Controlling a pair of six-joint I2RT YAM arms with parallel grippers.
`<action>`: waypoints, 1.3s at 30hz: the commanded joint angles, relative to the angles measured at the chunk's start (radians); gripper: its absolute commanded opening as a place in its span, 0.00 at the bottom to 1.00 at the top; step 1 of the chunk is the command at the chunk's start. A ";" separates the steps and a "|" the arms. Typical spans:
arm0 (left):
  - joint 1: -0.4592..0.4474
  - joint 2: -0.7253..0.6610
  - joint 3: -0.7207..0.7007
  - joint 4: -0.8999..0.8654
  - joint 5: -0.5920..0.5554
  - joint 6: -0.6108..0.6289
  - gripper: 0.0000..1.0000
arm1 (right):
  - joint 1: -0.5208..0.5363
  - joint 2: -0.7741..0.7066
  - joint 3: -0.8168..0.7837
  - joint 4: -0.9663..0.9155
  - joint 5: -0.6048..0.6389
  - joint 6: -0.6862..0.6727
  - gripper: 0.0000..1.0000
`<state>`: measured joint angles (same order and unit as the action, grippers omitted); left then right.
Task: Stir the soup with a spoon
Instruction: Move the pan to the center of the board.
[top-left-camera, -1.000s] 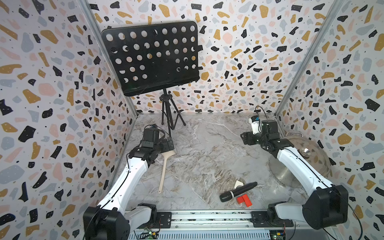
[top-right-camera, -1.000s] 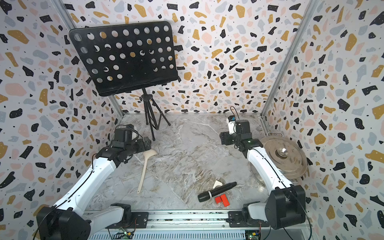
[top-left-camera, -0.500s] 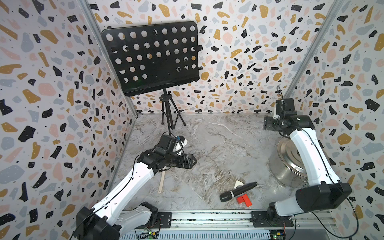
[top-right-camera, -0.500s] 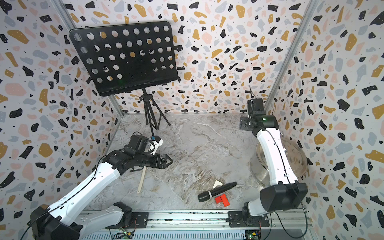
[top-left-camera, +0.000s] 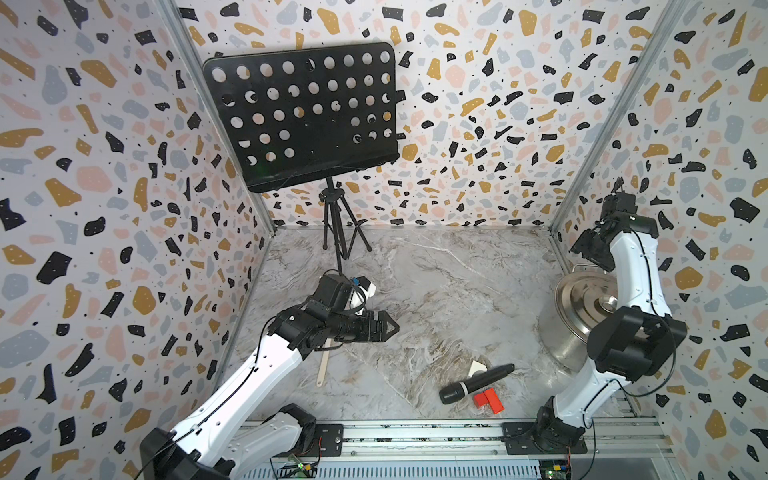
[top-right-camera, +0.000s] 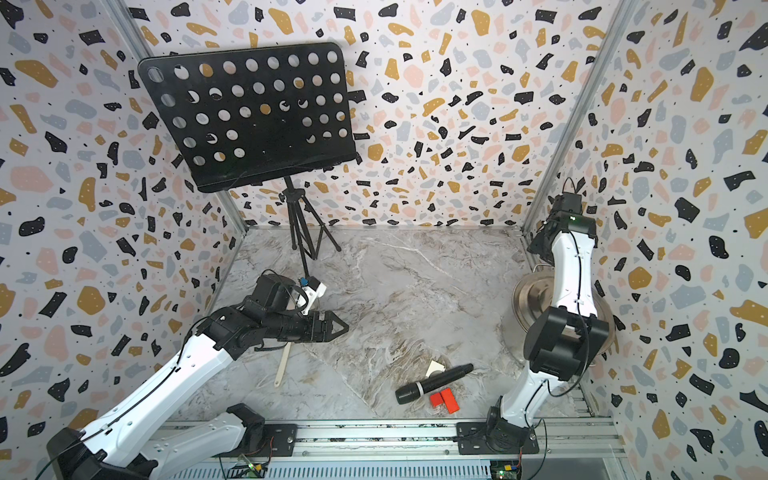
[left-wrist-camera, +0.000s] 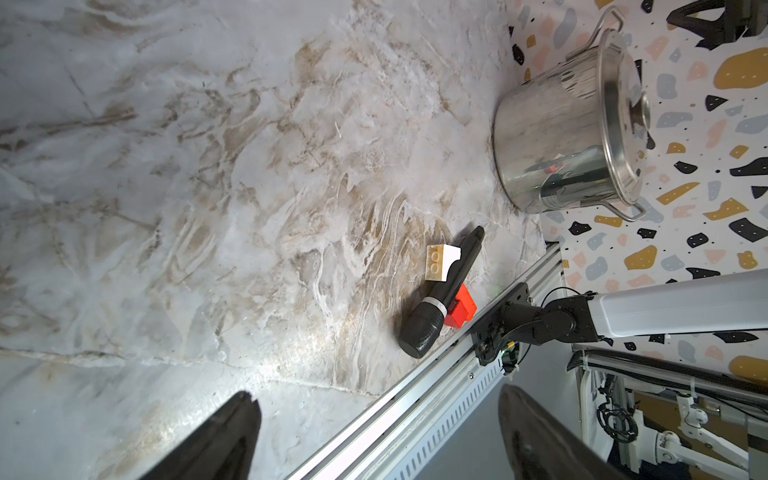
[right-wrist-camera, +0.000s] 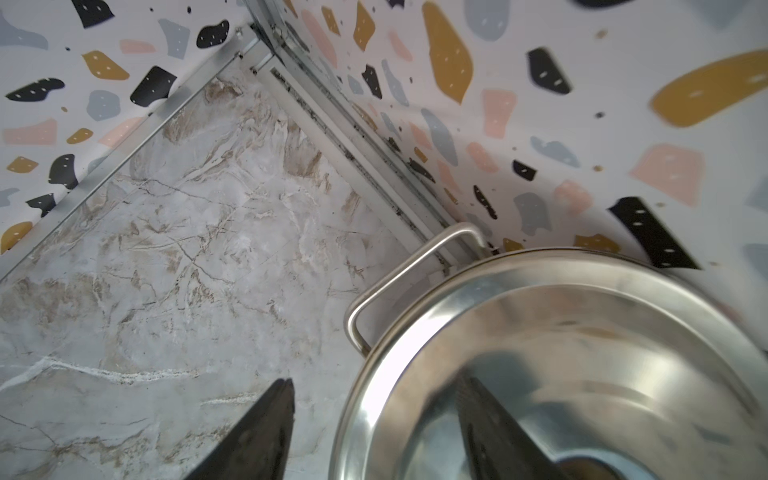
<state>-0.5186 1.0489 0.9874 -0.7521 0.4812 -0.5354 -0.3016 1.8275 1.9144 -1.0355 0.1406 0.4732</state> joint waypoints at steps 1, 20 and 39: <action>-0.006 0.044 0.078 -0.093 0.007 0.028 0.91 | -0.021 0.017 0.014 0.023 -0.060 0.096 0.64; -0.009 0.136 0.111 -0.091 -0.028 0.053 0.89 | -0.060 0.106 0.007 0.132 -0.164 0.158 0.51; -0.010 0.129 0.091 -0.091 -0.038 0.104 0.89 | -0.031 0.083 -0.120 0.265 -0.597 0.126 0.26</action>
<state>-0.5247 1.2015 1.0851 -0.8570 0.4564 -0.4549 -0.3660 1.9362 1.8168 -0.7727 -0.2951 0.6392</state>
